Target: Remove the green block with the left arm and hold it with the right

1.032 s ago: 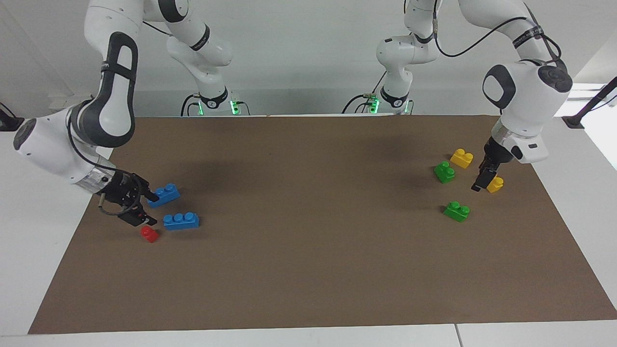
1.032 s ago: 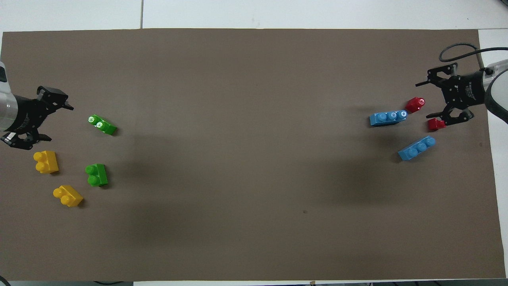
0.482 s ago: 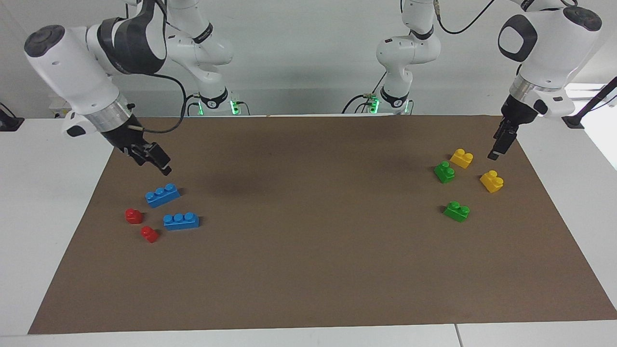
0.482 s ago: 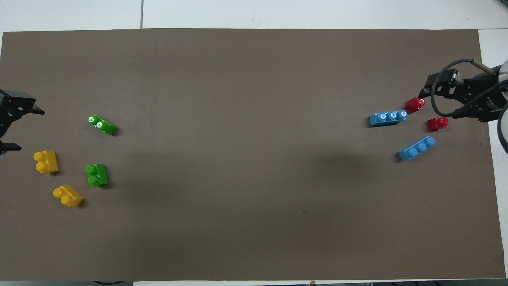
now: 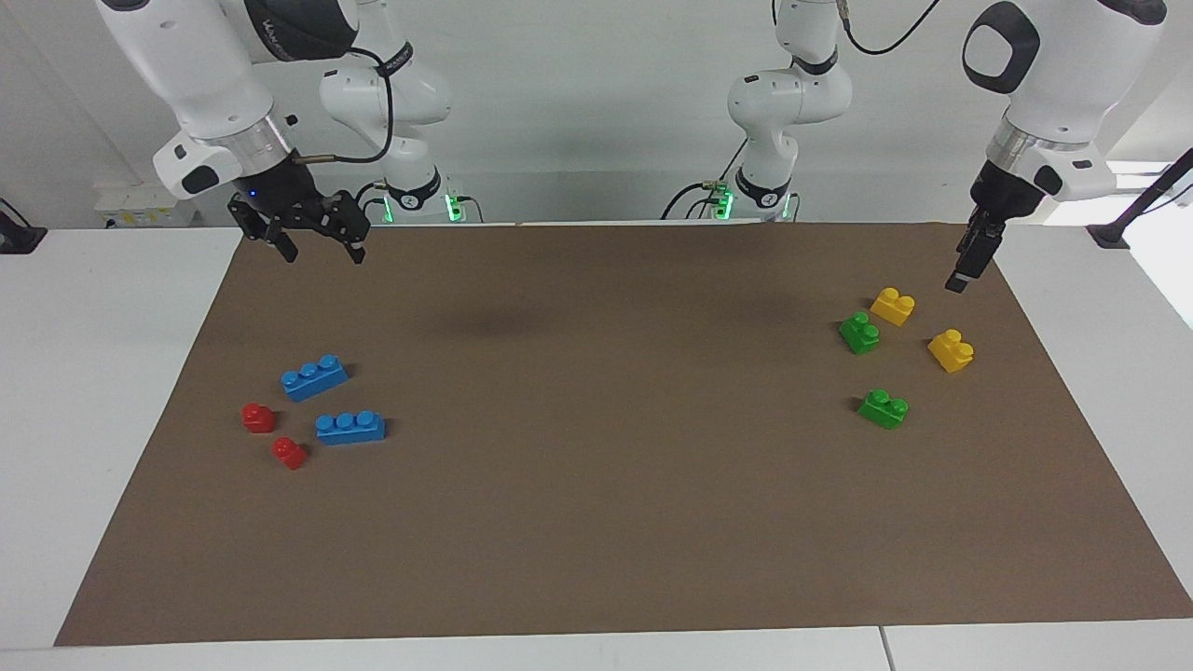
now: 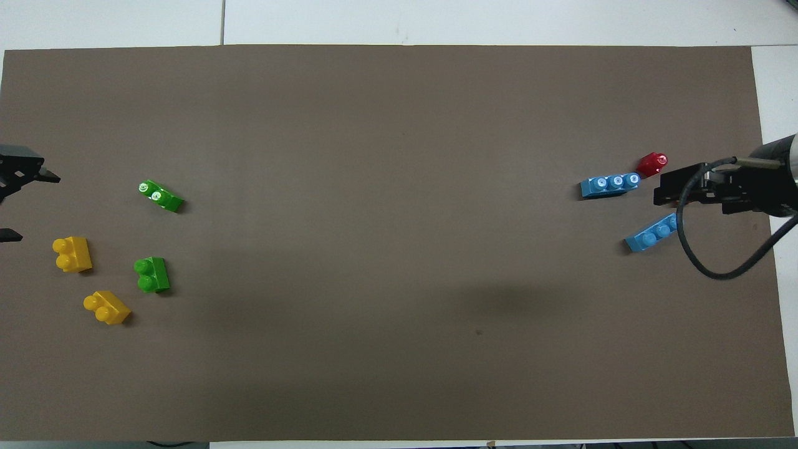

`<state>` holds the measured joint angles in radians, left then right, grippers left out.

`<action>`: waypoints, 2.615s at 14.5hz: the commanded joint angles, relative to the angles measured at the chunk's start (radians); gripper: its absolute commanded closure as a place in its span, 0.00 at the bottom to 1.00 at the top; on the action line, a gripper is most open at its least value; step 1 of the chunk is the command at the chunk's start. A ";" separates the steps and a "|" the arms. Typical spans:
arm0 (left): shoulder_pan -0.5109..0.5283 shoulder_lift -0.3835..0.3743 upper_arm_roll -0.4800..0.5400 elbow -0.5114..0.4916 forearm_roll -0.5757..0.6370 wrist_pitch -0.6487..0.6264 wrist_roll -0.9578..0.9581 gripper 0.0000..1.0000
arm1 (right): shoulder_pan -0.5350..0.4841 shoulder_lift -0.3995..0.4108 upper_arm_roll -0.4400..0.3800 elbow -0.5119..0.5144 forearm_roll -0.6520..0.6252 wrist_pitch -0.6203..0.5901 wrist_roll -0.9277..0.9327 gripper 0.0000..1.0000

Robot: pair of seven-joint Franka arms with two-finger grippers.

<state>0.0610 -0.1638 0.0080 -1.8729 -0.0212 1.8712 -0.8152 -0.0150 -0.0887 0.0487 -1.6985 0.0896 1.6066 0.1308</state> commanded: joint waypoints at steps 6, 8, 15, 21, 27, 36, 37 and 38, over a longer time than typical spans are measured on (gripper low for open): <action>-0.003 0.010 -0.017 0.138 0.036 -0.043 0.109 0.00 | -0.019 -0.019 -0.001 -0.032 -0.070 0.075 -0.195 0.00; -0.001 0.020 -0.017 0.153 0.046 -0.029 0.207 0.00 | -0.026 -0.023 -0.001 -0.041 -0.070 0.070 -0.195 0.00; -0.003 0.010 -0.017 0.161 0.055 -0.173 0.649 0.00 | -0.034 -0.026 -0.003 -0.041 -0.087 0.021 -0.168 0.00; -0.004 0.001 -0.029 0.149 0.040 -0.239 0.814 0.00 | -0.040 -0.028 -0.001 -0.047 -0.094 0.015 -0.166 0.00; -0.003 -0.008 -0.034 0.149 0.027 -0.305 0.861 0.00 | -0.042 -0.033 -0.003 -0.049 -0.093 0.007 -0.166 0.00; -0.003 -0.029 -0.034 0.103 -0.019 -0.299 0.870 0.00 | -0.042 -0.036 -0.009 -0.052 -0.096 -0.007 -0.166 0.00; -0.003 -0.030 -0.034 0.100 -0.020 -0.296 0.872 0.00 | -0.042 -0.036 -0.009 -0.052 -0.100 -0.007 -0.166 0.00; -0.003 -0.030 -0.033 0.098 -0.022 -0.299 0.870 0.00 | -0.042 -0.036 -0.007 -0.052 -0.106 -0.007 -0.166 0.00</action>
<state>0.0597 -0.1679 -0.0294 -1.7463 -0.0276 1.5756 0.0388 -0.0472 -0.0996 0.0368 -1.7275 0.0115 1.6100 -0.0348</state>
